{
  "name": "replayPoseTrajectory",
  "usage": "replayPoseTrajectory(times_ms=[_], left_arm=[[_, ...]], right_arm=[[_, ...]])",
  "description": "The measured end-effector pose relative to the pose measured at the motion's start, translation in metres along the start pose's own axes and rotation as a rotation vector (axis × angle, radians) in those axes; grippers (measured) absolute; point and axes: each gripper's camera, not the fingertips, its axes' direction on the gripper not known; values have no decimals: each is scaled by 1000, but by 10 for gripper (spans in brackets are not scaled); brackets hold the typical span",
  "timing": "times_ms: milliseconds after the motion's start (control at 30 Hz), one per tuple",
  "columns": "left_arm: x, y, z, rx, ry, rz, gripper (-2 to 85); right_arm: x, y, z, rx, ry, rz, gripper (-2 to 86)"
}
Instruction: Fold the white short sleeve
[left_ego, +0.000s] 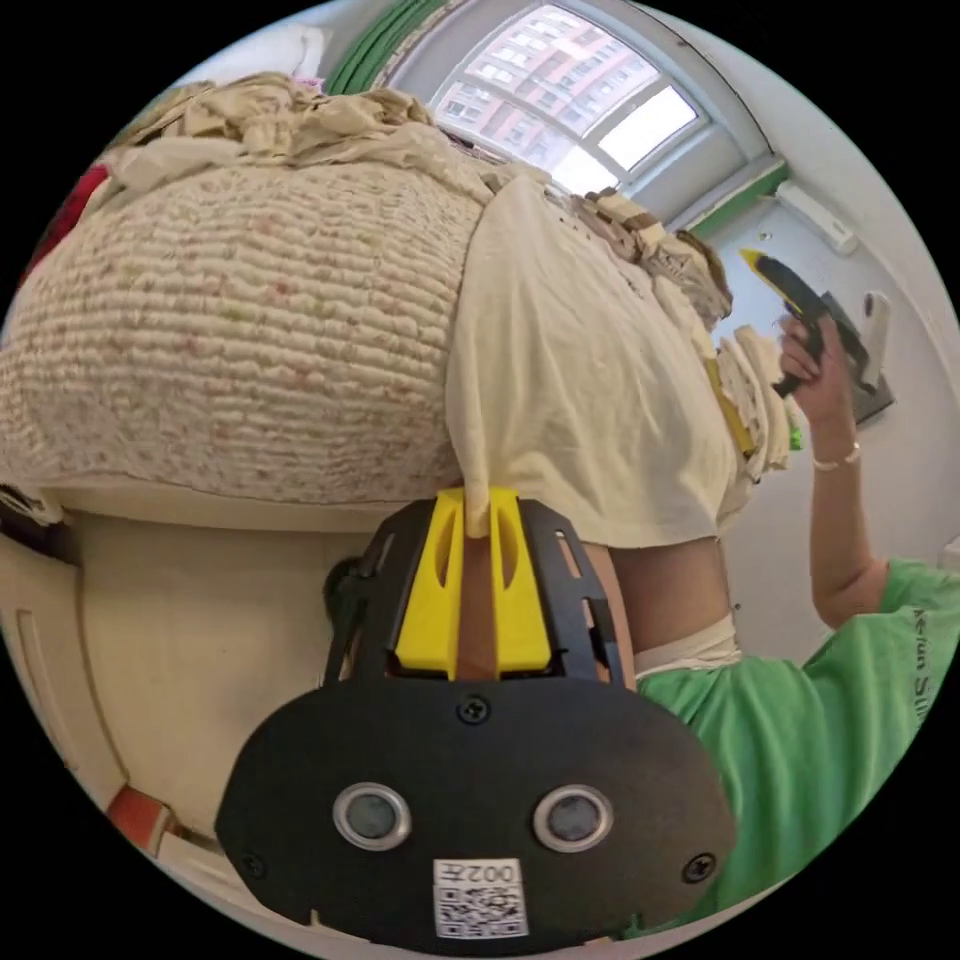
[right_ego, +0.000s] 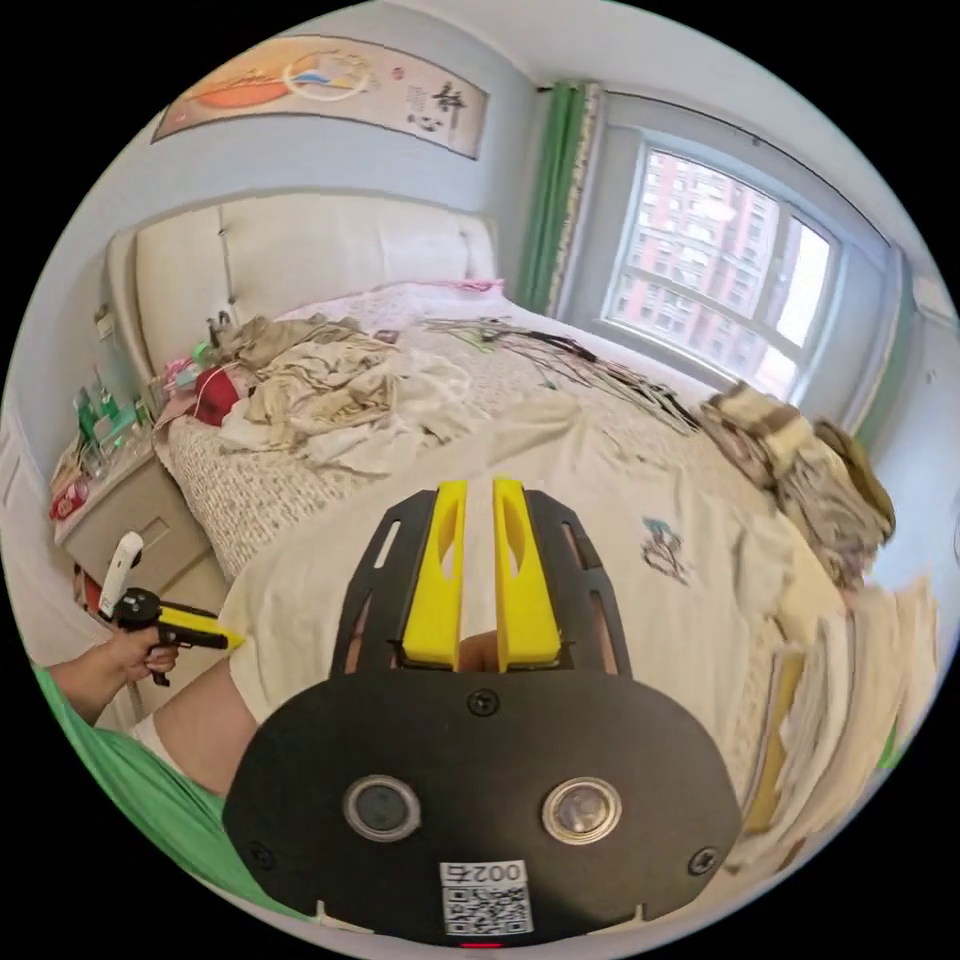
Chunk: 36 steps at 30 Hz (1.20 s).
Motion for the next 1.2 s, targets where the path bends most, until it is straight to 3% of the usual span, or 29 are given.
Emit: replayPoseTrajectory(times_ms=[167,333,567,767,1000,1200], left_arm=[[-22,0,-4,-4,114,-47,-15],[-18,1,-12,-15,84,-2,-16],[-17,5,-14,-17,75,23,-16],[-22,13,-21,-9,102,25,-16],[-7,24,-38,16,103,84,-16],[35,46,-86,172,240,273,-14]], right_arm=[[-64,-120,128,-121,24,-223,139],[-98,-183,242,-307,184,-367,136],[-102,-227,332,-510,178,-369,104],[-33,-253,322,-468,111,-58,3],[12,-282,256,-290,4,63,-5],[53,-298,218,-188,-136,200,-6]])
